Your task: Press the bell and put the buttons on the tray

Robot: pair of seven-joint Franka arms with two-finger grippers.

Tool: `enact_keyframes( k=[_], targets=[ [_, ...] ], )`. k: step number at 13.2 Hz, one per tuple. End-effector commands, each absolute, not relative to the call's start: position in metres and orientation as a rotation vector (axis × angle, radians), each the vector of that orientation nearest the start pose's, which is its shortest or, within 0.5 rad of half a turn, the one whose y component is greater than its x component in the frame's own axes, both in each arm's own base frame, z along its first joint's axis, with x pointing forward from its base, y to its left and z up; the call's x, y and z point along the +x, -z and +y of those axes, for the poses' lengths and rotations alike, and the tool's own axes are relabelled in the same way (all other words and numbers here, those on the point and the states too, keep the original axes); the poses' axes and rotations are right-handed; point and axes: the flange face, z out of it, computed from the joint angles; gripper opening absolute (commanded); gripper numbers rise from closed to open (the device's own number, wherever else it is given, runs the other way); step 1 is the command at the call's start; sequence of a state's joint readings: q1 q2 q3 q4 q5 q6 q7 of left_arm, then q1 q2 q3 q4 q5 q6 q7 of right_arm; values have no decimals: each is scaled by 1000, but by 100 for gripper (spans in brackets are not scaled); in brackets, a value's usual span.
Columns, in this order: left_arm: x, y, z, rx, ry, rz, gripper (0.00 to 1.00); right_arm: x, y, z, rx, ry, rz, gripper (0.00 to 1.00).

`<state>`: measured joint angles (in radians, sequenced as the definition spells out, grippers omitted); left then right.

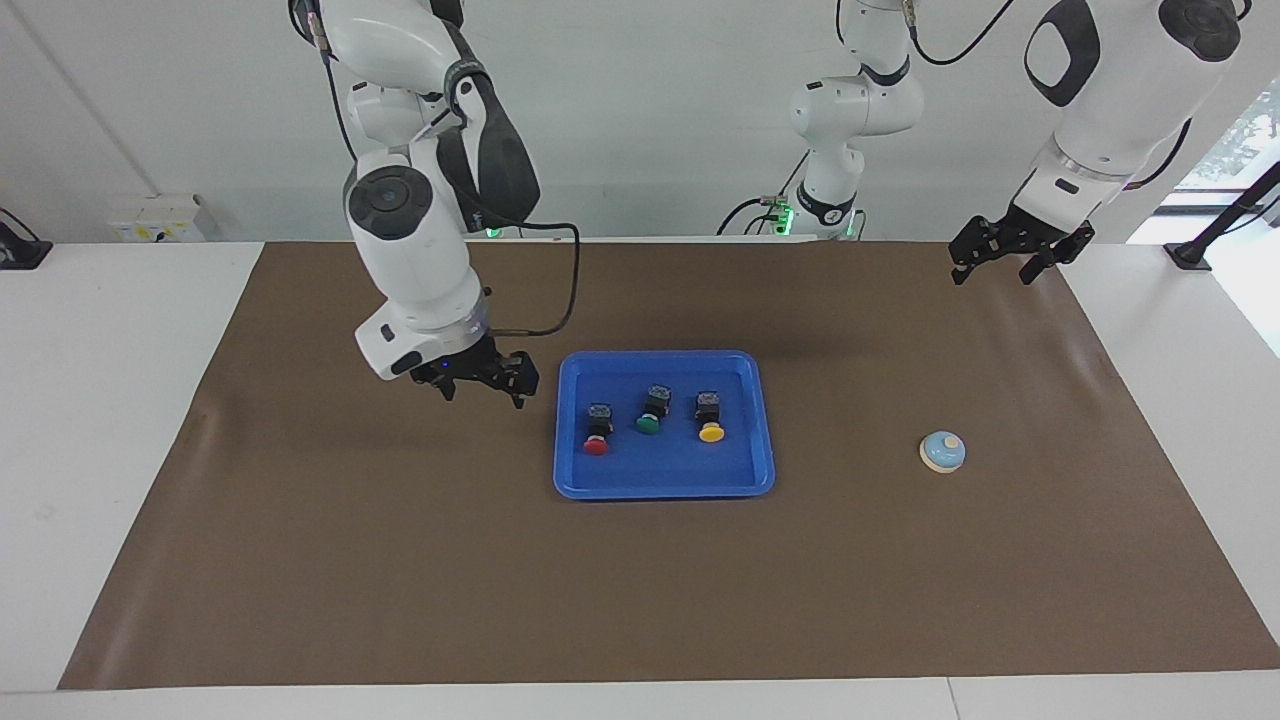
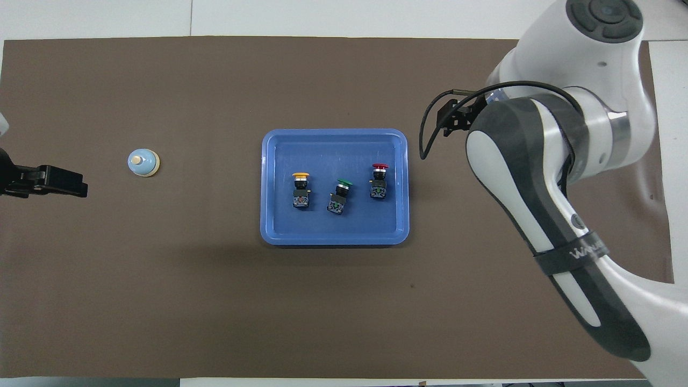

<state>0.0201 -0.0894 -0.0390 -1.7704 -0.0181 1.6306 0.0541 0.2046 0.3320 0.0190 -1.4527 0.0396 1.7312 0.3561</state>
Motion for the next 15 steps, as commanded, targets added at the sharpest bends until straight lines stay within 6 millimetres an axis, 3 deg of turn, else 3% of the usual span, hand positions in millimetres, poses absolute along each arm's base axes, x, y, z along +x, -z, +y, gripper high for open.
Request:
enact_keyframes(
  k=[1, 6, 9, 12, 15],
  targets=[
    [524, -589, -11, -3151, -70, 109, 100, 629, -511, 106, -3107, -142, 77, 100],
    [524, -589, -11, -3151, -70, 109, 100, 604, -562, 31, -3128, -147, -85, 100],
    [524, -589, -11, -3151, -70, 109, 100, 566, -598, -2, -3126, -163, -103, 100],
    [524, -589, -11, -3151, -70, 109, 100, 528, -623, -7, -3122, -205, -118, 100],
    [524, -589, -11, -3151, -70, 109, 100, 528, -621, -10, -3121, -208, -115, 100]
  ],
)
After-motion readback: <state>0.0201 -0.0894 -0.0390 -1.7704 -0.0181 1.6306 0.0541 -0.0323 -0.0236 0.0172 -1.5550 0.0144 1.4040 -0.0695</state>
